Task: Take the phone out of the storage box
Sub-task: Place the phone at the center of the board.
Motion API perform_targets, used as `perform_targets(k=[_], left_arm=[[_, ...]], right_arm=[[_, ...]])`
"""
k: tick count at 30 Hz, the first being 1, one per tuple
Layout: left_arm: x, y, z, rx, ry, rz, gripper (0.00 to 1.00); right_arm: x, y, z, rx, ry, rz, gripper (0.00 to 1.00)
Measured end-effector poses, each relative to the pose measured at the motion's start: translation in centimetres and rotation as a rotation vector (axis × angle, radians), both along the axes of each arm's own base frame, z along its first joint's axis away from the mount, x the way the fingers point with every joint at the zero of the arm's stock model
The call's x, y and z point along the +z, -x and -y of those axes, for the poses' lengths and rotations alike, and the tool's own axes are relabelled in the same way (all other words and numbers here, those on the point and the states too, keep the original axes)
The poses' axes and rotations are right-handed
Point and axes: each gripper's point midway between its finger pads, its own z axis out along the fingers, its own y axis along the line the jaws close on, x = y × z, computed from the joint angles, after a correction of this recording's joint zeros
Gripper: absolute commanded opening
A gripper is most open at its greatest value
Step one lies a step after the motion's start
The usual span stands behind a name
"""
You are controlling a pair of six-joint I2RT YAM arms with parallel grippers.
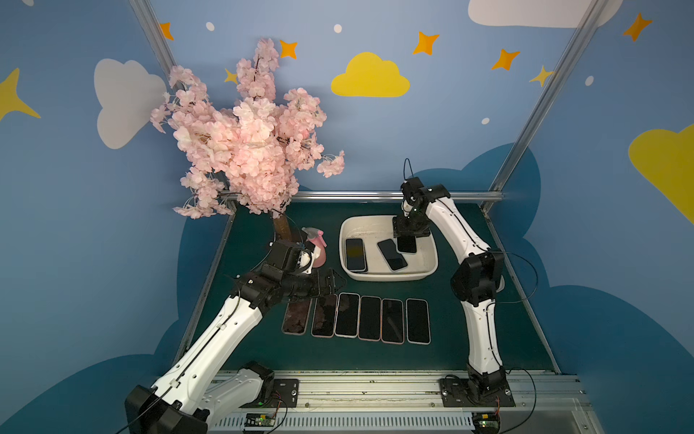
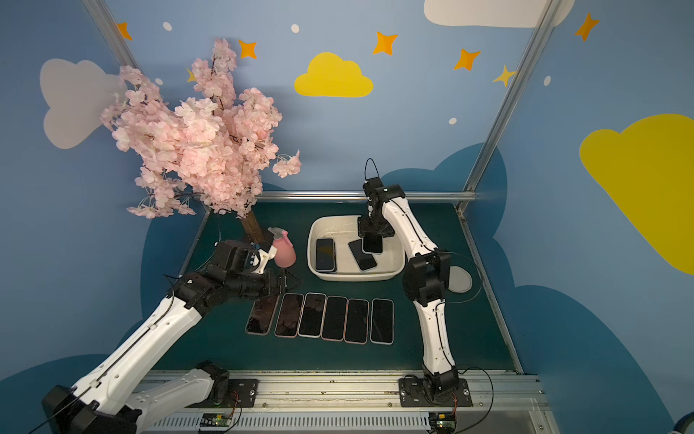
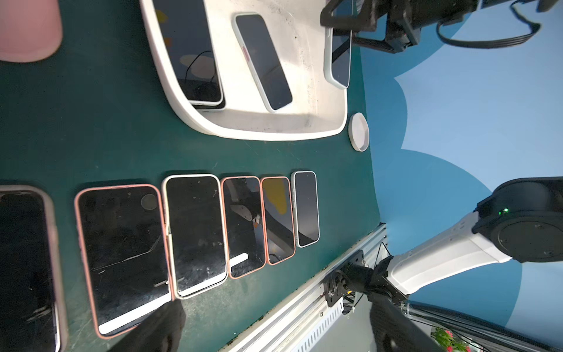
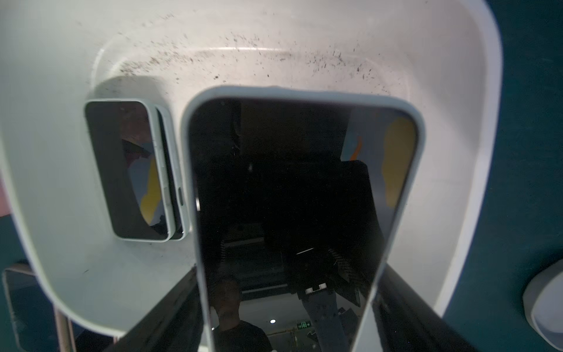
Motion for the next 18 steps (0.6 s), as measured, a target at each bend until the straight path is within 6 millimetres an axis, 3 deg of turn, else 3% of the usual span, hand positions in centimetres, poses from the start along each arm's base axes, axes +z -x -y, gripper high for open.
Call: perform_targets(k=[3, 8, 18], left_arm=[[-0.3, 0.1, 1.2, -0.019, 0.020, 0.003, 0.99], [-1.3, -0.1, 3.7, -0.063, 0.032, -0.005, 1.00], [-2.3, -1.3, 9.4, -0.167, 0.033, -0.020, 0.99]], right_arm=[[1.5, 1.4, -0.2, 0.005, -0.039, -0.001, 0.70], [1.5, 4.5, 0.0, 0.003, -0.075, -0.064, 0.70], [2.3, 13.5, 3.6, -0.008, -0.072, -0.129, 0.70]])
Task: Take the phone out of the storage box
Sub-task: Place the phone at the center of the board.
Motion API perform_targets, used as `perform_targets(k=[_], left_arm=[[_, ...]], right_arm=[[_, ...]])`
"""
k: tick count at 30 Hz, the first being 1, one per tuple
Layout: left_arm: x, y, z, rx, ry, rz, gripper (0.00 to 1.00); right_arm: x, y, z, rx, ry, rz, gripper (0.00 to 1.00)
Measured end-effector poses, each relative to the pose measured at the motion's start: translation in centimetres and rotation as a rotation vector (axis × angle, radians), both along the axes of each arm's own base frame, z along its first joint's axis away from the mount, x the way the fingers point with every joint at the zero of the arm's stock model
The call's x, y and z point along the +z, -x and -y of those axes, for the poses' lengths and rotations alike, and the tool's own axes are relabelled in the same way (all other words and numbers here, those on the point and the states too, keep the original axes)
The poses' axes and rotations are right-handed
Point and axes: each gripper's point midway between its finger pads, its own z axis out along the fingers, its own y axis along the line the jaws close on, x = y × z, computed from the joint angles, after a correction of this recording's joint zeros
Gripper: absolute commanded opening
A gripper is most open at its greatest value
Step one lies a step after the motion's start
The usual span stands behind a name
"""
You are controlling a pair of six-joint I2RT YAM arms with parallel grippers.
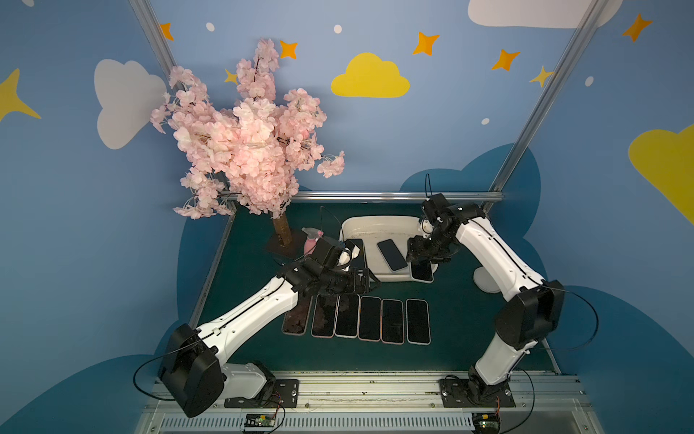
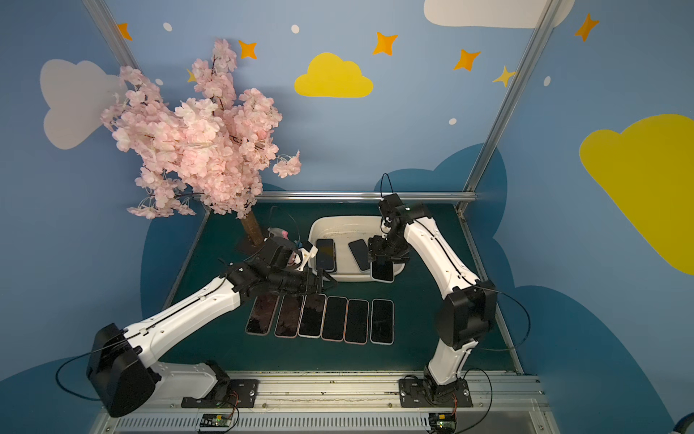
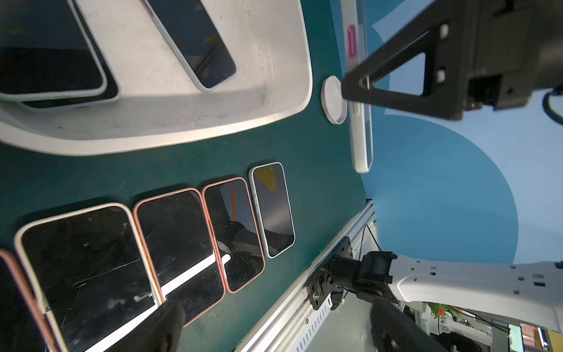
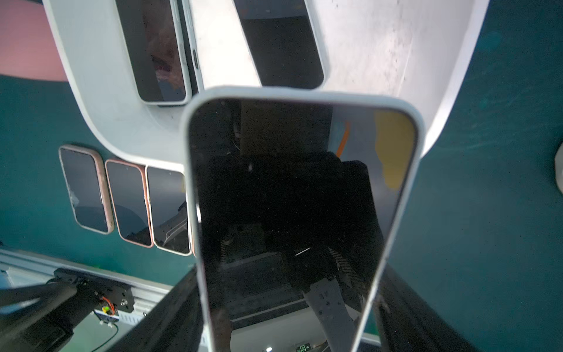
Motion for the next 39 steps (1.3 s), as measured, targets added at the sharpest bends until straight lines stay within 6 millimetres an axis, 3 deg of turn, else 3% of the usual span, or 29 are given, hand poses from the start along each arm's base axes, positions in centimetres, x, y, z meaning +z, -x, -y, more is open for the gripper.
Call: perform_targets(k=[8, 15, 21, 28, 39], left_arm=[[-1.9, 0.5, 2.2, -0.037, -0.011, -0.059, 0.99], [-0.6, 0.0, 3.2, -0.045, 0.010, -0.037, 0.99], [-0.9, 0.3, 3.1, -0.036, 0.006, -0.045, 0.99], [-1.0, 0.8, 2.3, -0.017, -0.004, -0.045, 0.99], [0.1, 1.3, 0.5, 0.011, -0.008, -0.005, 0.99]], right_arm=[[-1.7, 5.8, 2.7, -0.009, 0.021, -0.061, 0.70], [-3.1, 9.0, 5.2, -0.028, 0.041, -0.086, 0.70], [-4.9, 11.1, 7.0, -0.050, 0.068, -0.134, 0.70], [-6.5, 11.9, 8.0, -0.068, 0.089, -0.178, 0.70], [-9.3, 11.4, 8.6, -0.080, 0.145, -0.260, 0.70]])
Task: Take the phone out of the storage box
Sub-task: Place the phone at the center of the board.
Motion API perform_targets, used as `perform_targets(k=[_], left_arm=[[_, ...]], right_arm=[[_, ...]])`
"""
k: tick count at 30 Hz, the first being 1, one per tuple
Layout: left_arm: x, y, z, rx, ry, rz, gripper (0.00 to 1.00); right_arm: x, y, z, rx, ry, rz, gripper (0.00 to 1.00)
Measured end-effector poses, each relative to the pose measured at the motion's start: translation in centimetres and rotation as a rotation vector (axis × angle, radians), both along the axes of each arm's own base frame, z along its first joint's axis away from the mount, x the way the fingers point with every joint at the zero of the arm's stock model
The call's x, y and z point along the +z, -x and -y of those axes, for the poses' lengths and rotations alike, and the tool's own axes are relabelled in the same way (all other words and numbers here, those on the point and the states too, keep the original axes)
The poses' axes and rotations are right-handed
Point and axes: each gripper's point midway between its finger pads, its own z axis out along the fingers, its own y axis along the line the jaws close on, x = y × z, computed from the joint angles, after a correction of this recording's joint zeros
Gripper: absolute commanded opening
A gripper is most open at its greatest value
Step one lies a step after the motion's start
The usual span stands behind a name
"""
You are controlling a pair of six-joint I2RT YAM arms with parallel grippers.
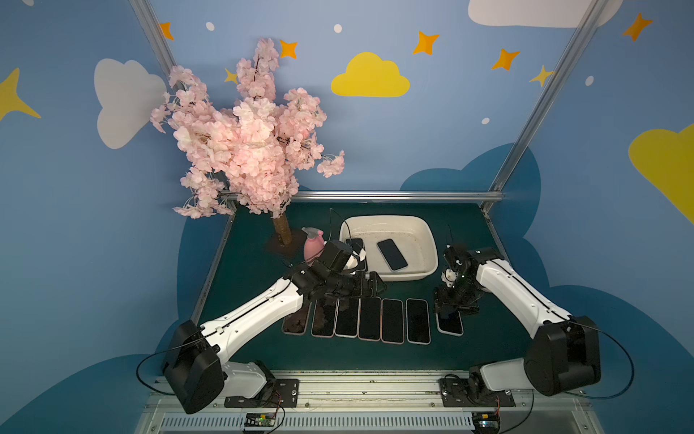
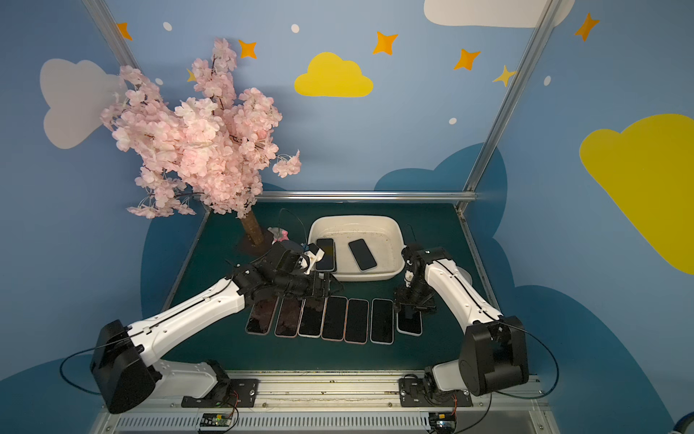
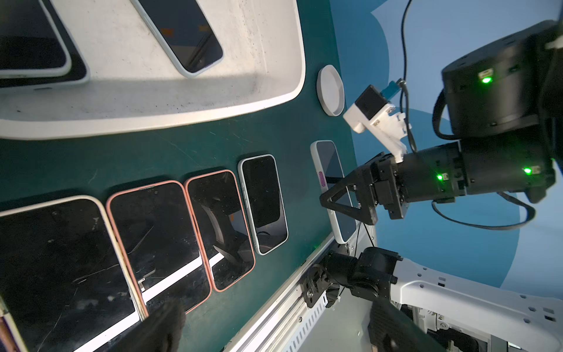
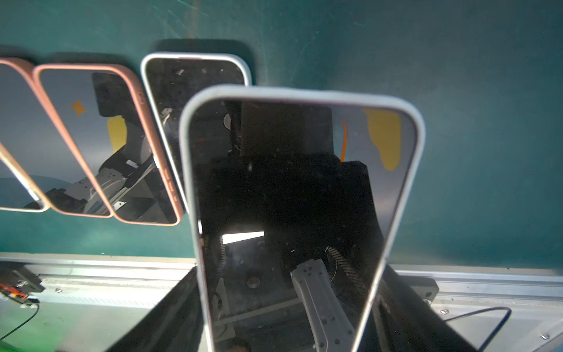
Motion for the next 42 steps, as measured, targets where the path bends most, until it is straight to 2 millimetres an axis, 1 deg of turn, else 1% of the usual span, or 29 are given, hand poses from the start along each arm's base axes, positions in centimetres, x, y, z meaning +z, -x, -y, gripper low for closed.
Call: perform_targets(k=[5, 9, 17, 27, 31, 37, 42], left_arm=[[-0.5, 0.5, -2.2, 0.040, -0.010, 0.002, 0.99], [-0.8, 0.6, -4.0, 0.083, -0.017, 0.008, 0.99], [-0.2, 0.5, -7.2, 0.167, 0.000, 0.037, 0.99], [0.0, 1.2, -9.7, 0.225, 0.008, 0.048, 0.99], [-0.2, 1.3, -10.7, 0.247, 0.004, 0.045, 0.99], [-0.2, 1.2, -11.2, 0.256, 0.004, 0.038, 0.99], [-0.3, 1.2, -11.5, 0.260, 0.002, 0.033, 0.99]], right_arm=[[-1.4, -0.2, 0.2, 0.001, 0.027, -0.055, 0.70], [-2.6, -0.1, 0.3, 0.001, 0.046, -0.105, 0.70], [-4.8, 0.2, 0.5, 0.003, 0.084, -0.198, 0.70], [-6.2, 0.5, 0.8, 0.005, 0.110, -0.260, 0.71], [-6.6, 0.6, 0.9, 0.009, 0.124, -0.278, 0.73], [-7.4, 0.9, 1.1, 0.019, 0.148, -0.310, 0.76], [-8.0, 1.0, 1.1, 0.024, 0.156, -0.328, 0.76]])
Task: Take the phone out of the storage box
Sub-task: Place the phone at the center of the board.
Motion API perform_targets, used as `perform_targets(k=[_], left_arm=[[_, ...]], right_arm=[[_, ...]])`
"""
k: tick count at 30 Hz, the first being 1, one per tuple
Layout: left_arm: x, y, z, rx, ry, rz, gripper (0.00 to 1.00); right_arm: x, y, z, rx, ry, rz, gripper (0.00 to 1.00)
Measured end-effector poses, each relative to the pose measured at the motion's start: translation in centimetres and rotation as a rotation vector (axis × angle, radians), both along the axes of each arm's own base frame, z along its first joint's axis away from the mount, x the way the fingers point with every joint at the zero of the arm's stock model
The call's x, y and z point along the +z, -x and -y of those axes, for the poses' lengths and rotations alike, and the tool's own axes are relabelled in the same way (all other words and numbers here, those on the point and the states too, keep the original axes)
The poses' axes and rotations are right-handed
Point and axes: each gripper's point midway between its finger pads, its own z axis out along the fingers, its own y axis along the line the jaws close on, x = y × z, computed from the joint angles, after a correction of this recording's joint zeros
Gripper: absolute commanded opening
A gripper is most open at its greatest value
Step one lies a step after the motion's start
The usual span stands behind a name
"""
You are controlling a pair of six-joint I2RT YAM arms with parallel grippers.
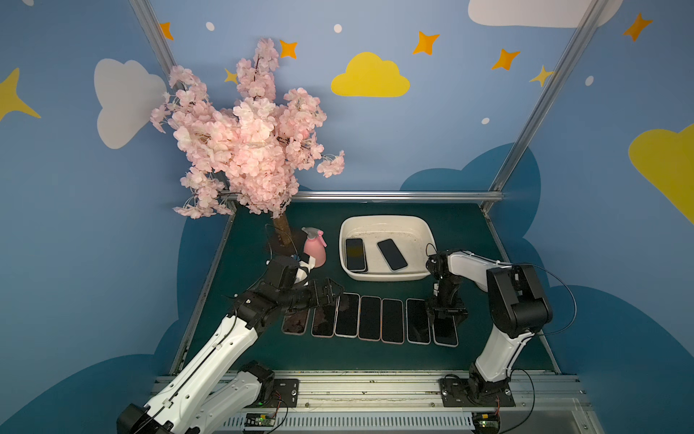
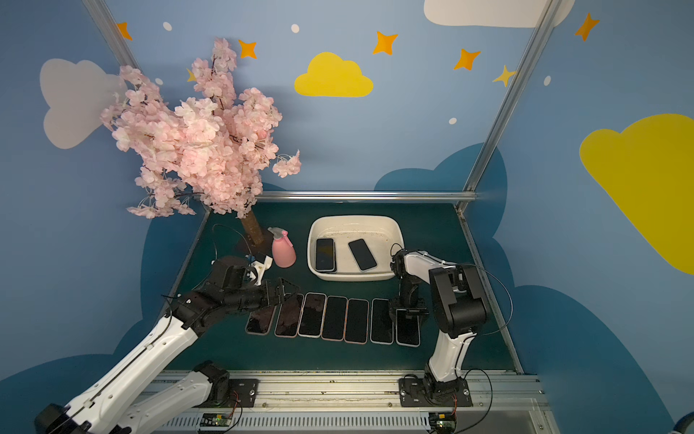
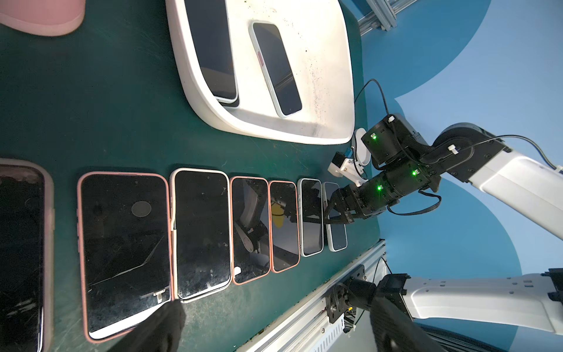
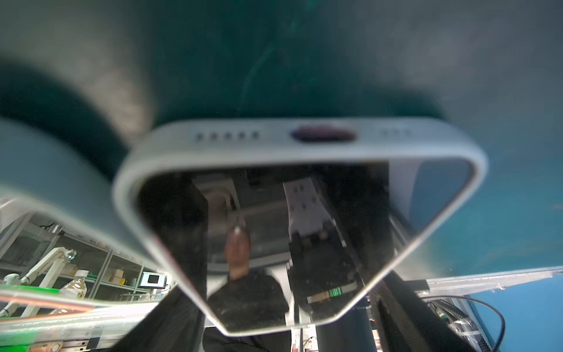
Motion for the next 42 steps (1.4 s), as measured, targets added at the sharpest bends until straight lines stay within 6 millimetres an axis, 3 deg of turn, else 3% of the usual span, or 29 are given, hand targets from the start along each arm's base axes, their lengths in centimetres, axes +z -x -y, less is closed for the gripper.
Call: perform_targets(k=[24, 42], left_arm=[[-0.8, -0.2, -0.3, 0.017, -0.010, -0.026, 0.99], [-1.1, -0.5, -0.7, 0.063, -0.009, -0.041, 0.99]], right_arm=[[-0.3, 0.1, -0.1, 0.011, -0.006, -0.018, 0.86], [-0.7, 0.1, -1.6, -0.036, -0.096, -0.030, 0.92]])
